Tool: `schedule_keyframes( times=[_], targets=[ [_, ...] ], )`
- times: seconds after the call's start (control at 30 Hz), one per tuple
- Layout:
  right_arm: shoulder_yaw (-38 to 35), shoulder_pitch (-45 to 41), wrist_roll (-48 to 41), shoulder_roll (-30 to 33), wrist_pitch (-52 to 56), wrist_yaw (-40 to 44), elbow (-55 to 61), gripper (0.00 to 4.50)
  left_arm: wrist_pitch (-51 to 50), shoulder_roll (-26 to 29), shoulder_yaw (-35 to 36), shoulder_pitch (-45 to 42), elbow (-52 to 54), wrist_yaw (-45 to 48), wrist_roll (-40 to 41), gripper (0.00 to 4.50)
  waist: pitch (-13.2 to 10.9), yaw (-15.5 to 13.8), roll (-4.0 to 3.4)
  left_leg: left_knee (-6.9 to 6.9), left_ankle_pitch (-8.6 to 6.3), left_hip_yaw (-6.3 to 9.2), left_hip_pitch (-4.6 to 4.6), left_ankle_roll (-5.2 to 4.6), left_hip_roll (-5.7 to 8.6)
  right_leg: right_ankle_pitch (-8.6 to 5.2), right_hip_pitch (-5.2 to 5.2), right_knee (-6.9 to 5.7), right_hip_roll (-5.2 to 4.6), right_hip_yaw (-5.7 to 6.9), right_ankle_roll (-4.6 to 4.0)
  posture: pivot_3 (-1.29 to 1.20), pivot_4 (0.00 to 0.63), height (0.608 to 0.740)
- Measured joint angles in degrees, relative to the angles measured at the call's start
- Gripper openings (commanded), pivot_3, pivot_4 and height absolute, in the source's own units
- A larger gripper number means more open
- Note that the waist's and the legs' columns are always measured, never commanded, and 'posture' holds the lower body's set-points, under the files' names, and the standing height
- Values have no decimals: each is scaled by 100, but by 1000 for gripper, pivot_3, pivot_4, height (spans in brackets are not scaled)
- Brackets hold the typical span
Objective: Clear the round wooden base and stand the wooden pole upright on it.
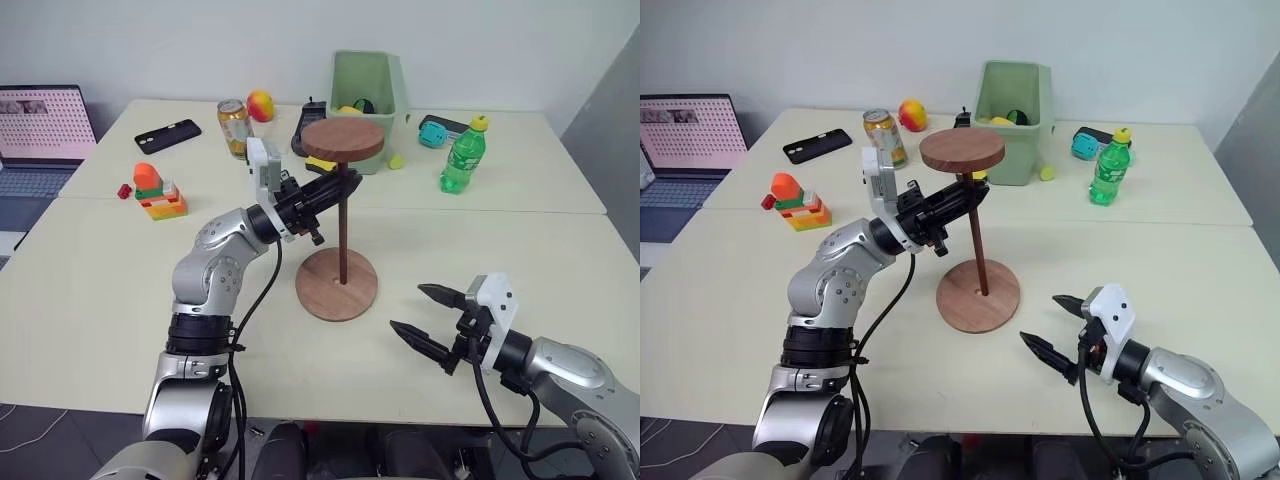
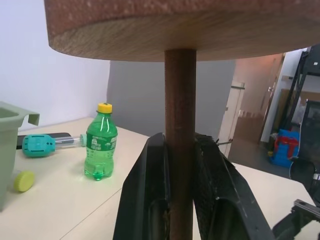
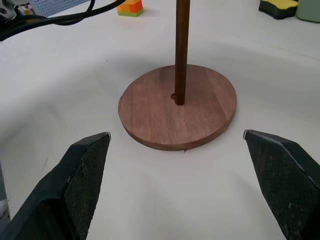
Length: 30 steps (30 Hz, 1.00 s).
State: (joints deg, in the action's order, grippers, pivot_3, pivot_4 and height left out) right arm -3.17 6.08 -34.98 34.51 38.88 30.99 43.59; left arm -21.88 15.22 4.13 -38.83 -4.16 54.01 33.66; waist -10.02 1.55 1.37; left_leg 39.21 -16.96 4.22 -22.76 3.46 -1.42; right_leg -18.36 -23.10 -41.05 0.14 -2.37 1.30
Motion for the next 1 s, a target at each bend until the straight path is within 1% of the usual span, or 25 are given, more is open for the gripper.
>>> schedule_keyframes(
  times=[0.57,0.9,1.0],
  targets=[
    [-9,-99,-67,39,55,-104,19,4500,124,264,5,29,-38,166,15,264,2,2,0,-2,0,1,5,0,-1,0,3,0,2,0,0,0,150,740],
    [-9,-106,-149,41,56,-115,19,4500,135,267,18,47,-41,170,16,264,3,2,0,-2,0,0,9,0,-1,0,8,1,3,0,0,0,150,740],
    [-9,-107,-163,42,56,-123,19,4500,121,278,22,119,18,174,30,264,3,3,-1,-10,-1,1,28,-1,-1,0,27,8,3,0,0,0,150,740]
  ],
)
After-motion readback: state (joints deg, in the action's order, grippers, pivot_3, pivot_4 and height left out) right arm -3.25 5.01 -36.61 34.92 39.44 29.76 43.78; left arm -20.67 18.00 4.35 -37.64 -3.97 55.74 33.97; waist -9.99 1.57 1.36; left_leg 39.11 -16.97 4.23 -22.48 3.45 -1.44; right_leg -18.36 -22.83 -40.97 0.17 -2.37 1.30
